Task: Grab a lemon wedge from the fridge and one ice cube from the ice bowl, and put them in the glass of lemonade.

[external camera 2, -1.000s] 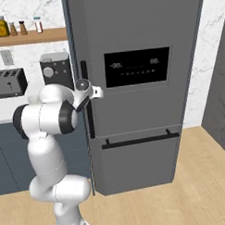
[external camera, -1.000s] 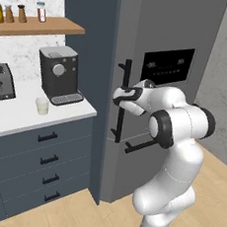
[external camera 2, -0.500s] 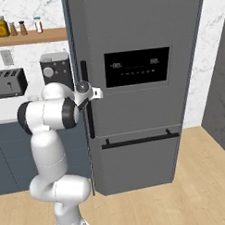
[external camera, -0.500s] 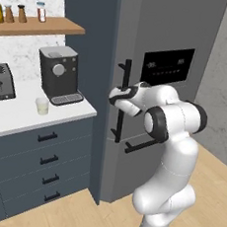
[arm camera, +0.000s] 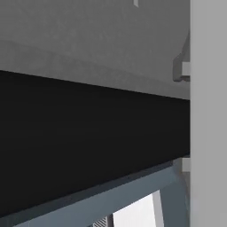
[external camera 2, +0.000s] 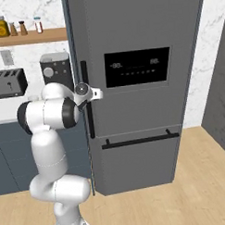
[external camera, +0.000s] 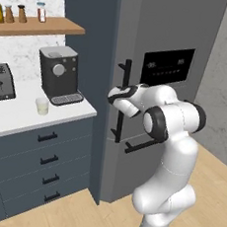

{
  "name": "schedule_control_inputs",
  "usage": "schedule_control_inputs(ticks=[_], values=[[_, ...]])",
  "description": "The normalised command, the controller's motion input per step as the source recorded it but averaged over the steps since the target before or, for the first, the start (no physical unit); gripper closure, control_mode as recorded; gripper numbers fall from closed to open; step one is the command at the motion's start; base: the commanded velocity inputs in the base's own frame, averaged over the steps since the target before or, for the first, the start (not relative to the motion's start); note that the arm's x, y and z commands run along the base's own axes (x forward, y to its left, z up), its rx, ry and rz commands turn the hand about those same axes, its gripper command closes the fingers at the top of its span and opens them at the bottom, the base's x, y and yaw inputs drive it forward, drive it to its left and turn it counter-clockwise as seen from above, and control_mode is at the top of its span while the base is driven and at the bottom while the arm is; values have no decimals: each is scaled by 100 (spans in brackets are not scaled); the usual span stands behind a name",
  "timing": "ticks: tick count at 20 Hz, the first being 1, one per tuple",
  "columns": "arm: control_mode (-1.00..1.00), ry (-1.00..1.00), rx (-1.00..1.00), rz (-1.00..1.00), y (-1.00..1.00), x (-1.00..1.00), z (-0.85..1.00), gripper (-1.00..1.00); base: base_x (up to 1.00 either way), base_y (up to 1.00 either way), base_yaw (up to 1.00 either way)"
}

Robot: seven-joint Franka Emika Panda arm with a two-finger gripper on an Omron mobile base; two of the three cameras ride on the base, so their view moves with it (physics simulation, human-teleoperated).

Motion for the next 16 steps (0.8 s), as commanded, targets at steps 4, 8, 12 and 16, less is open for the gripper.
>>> schedule_control_inputs(ticks=[4, 8, 12, 16], values=[[-100, 13, -6, -3, -30, 17, 14, 100, 0, 0, 0], [-100, 13, 0, -10, -89, 20, 14, 100, 0, 0, 0], [-100, 5, 12, -22, -100, 0, 3, 100, 0, 0, 0], [-100, 3, 21, -27, -100, -17, 1, 100, 0, 0, 0]])
